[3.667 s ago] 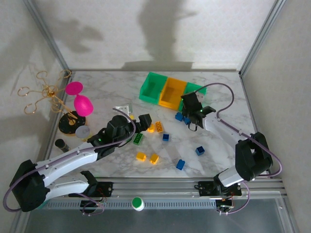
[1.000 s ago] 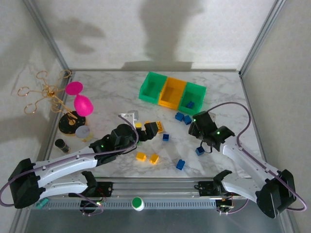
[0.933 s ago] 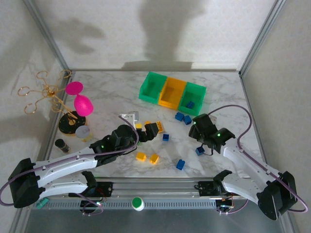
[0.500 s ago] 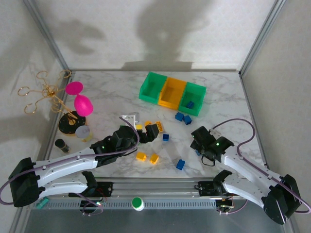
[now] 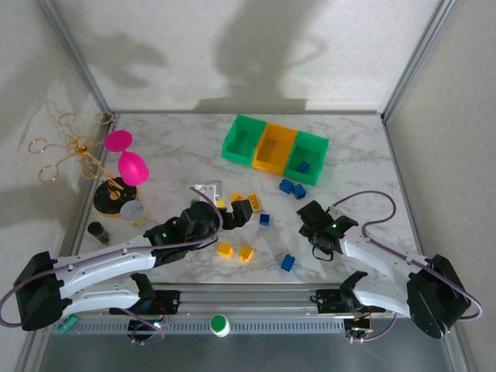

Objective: Sort the legos into containers by color
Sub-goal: Pick up the lego from the bottom-right of the table.

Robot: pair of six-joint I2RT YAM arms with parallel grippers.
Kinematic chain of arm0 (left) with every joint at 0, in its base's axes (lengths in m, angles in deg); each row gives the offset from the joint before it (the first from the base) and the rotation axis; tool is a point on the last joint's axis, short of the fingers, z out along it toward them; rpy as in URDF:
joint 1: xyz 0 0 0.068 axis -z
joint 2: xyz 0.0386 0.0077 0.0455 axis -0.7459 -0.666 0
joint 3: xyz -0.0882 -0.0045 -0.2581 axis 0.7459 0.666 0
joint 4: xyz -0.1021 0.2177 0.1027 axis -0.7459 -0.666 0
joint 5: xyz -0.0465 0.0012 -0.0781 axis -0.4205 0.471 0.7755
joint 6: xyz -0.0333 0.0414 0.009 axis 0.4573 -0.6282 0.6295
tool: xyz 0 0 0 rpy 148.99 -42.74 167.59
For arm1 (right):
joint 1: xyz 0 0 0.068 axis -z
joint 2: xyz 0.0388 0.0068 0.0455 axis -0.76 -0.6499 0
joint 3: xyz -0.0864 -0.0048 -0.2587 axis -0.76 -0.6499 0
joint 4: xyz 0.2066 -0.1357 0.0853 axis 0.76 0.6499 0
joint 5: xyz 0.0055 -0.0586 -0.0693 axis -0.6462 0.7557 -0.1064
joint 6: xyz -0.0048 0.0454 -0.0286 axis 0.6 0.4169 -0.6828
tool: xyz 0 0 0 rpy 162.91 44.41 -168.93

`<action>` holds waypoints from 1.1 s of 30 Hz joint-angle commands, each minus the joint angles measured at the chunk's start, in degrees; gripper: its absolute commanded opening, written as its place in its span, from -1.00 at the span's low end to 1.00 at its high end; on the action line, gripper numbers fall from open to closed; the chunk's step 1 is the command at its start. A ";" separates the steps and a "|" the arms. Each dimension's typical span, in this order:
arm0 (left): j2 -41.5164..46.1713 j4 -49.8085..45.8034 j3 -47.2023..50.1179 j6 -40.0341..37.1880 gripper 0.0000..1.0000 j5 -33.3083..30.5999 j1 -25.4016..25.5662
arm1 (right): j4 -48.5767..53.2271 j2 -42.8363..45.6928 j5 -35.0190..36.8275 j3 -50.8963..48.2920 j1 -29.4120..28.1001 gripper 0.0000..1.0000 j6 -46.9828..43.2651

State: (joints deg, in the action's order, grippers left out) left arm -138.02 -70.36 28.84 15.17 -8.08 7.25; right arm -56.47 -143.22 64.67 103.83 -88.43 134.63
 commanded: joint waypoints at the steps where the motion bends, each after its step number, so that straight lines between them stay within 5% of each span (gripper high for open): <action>1: 0.20 -0.88 -0.80 -1.05 0.99 -1.91 0.59 | -0.39 -1.83 2.21 2.35 -0.58 0.22 -0.51; 22: -1.54 -1.07 -2.20 -2.12 0.99 -2.58 0.58 | 0.28 0.61 0.67 0.62 -1.87 -0.35 -5.34; 33: -1.99 -0.77 -3.30 -2.29 0.99 -5.11 0.08 | 1.12 -0.55 3.05 10.22 -1.37 -0.39 -12.89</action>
State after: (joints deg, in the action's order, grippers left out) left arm -139.59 -70.80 28.16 14.12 -10.73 7.22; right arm -55.79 -143.13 65.24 109.47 -89.85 125.61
